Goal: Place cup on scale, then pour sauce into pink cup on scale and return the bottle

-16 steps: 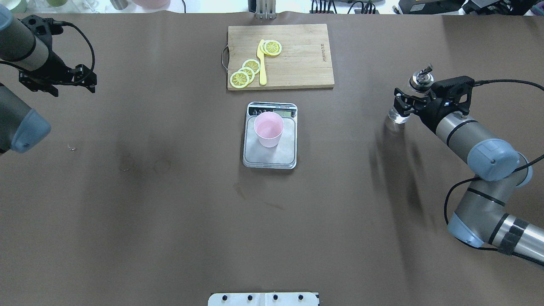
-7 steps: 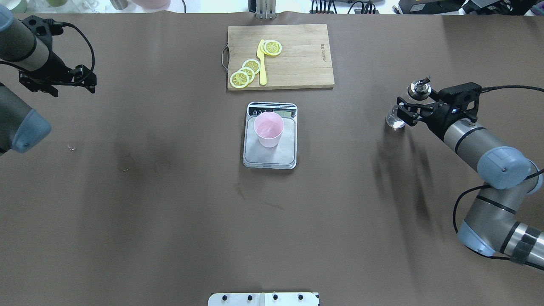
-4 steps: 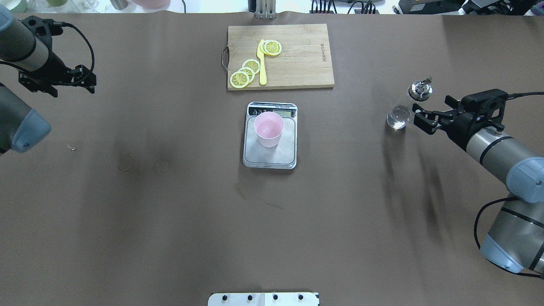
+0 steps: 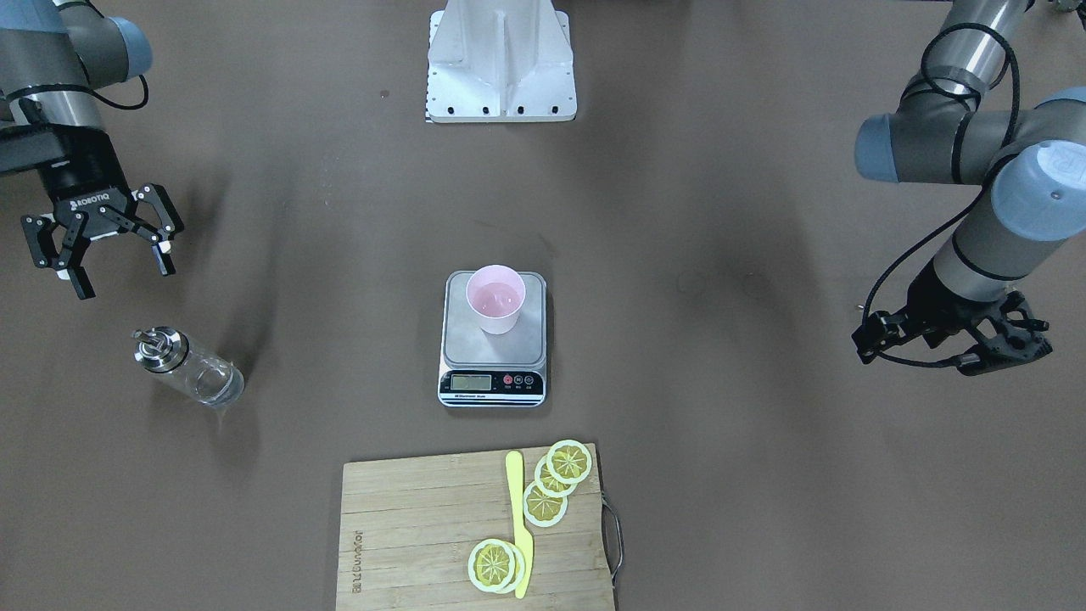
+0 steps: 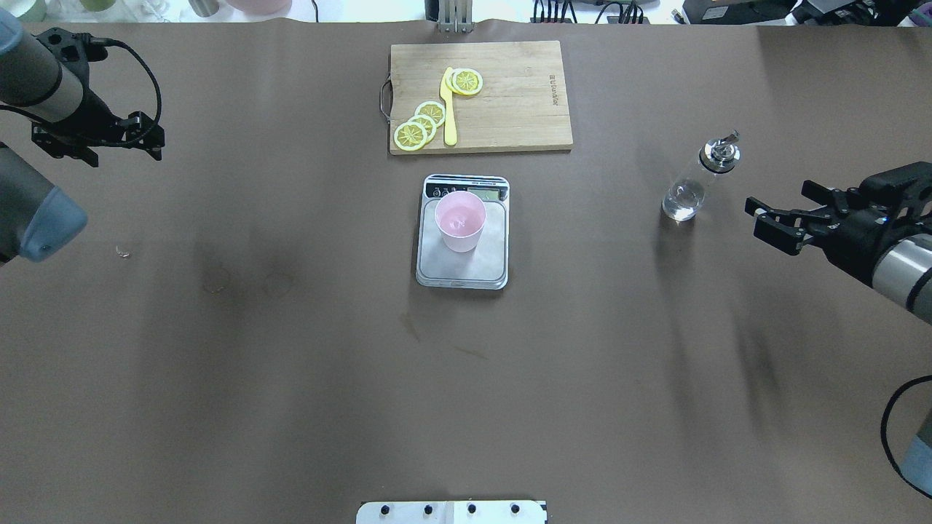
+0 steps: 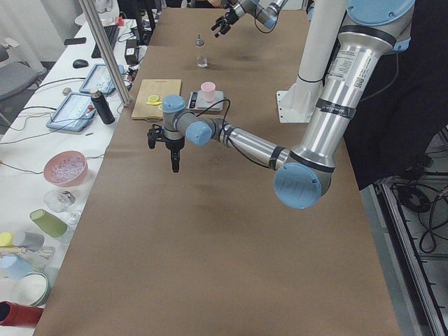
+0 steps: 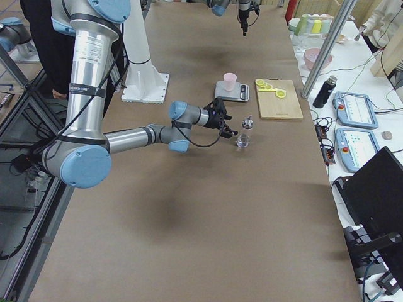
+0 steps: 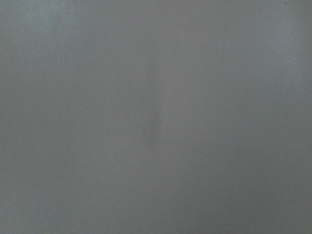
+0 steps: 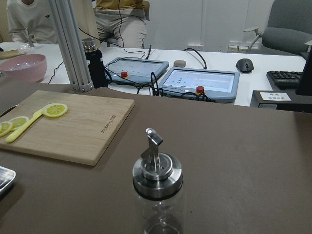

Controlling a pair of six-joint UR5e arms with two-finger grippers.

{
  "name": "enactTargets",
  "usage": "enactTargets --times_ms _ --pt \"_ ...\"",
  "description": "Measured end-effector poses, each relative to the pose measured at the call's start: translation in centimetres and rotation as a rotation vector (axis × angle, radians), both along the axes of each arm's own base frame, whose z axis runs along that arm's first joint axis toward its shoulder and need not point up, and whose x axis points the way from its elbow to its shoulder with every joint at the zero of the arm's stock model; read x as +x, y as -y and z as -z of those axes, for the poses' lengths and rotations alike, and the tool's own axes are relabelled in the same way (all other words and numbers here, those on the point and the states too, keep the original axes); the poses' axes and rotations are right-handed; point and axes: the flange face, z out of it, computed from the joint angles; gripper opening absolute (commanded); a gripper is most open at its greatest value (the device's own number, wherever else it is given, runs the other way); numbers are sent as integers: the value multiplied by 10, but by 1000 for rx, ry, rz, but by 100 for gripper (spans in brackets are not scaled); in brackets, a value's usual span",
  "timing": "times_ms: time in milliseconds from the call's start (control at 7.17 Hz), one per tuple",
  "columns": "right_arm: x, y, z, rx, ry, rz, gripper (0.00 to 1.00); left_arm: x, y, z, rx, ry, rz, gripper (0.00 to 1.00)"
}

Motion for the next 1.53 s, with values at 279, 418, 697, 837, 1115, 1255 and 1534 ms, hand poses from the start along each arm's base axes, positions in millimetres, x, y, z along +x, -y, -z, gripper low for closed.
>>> enactTargets --times_ms 279,418,697,837,1115,1255,1534 --pt "65 35 15 -122 19 101 100 1 0 2 4 -2 -1 98" --pt "105 65 28 -207 35 146 100 1 1 5 8 -4 0 98" --pt "186 113 22 -349 -18 248 100 -4 2 15 26 -15 4 98" --pt "217 131 -4 -377 -106 319 100 -22 7 19 43 -26 -2 98" --pt "259 143 -63 -423 -309 431 100 -100 24 12 75 -20 -70 98" --pt "269 137 -91 -510 -362 448 100 -149 31 3 83 18 -119 98" --pt "275 118 -145 -649 -380 471 100 -246 27 -34 93 81 -251 98"
